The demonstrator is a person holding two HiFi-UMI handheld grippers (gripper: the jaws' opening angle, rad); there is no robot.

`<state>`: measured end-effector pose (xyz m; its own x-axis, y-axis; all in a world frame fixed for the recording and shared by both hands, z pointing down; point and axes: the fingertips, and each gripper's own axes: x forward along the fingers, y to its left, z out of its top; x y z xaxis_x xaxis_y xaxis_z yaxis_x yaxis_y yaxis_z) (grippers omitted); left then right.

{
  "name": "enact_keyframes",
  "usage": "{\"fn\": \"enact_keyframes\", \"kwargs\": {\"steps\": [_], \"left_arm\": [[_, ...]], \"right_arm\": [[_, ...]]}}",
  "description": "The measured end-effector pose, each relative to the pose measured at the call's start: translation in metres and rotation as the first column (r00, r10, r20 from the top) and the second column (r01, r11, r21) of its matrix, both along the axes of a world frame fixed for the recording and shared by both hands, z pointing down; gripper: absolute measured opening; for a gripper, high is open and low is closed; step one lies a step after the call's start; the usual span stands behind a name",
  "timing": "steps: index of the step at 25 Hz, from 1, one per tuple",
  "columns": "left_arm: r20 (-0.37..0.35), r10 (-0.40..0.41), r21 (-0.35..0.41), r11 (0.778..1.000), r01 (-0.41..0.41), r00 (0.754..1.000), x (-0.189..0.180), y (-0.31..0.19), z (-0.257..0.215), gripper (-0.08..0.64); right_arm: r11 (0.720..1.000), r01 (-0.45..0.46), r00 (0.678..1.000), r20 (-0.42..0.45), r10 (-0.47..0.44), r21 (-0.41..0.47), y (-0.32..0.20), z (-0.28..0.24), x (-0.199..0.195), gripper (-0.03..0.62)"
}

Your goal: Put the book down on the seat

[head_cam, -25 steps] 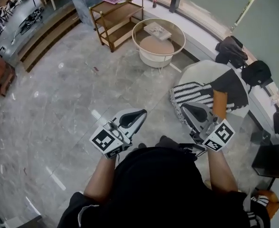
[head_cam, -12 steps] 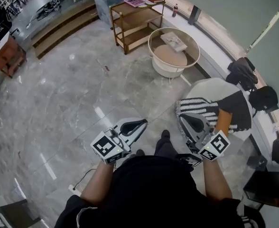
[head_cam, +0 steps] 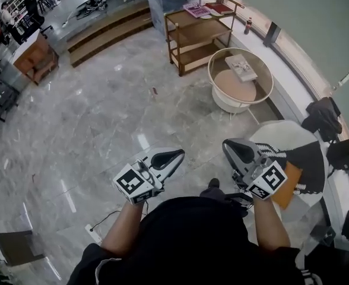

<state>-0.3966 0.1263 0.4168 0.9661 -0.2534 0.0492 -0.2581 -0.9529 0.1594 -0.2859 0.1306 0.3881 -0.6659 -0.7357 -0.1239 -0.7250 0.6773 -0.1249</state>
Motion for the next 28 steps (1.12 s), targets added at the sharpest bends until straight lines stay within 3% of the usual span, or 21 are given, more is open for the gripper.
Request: {"fn": "enact_keyframes", "kwargs": {"steps": [3,11,16,20,28], "left_arm": [[0.005,0.002,0.023,1.000,-0.002,1.000,0.029,-0.023,0.005,0.025],[-0.002,0.050,-0.021,0.999,-0.050,0.999,0.144,-0.053,-0.008,0.025],[0.005,0.083,-0.051,0.995,-0.083,0.997,0.205,-0.055,-0.005,0.025],[0.037,0.106,-0.070,0.992,-0.103,0.994,0.231,-0.051,0.009,0.025],[0.074,0.098,-0.109,0.990,-0.090,0.992,0.246,-0.066,0.032,0.025]], "right_arm": [[1.000,-0.017,1.000,0.007,0.016,0.004,-0.013,-0.005,0.038,0.029],[0.994,-0.104,0.994,0.034,0.105,-0.030,-0.026,-0.003,0.164,0.029],[0.992,-0.121,0.991,0.056,0.123,-0.036,-0.027,0.006,0.222,0.029],[0.989,-0.132,0.988,0.071,0.137,-0.064,-0.034,0.020,0.252,0.029],[0.984,-0.142,0.981,0.117,0.155,-0.112,-0.055,0.034,0.283,0.029]]}}
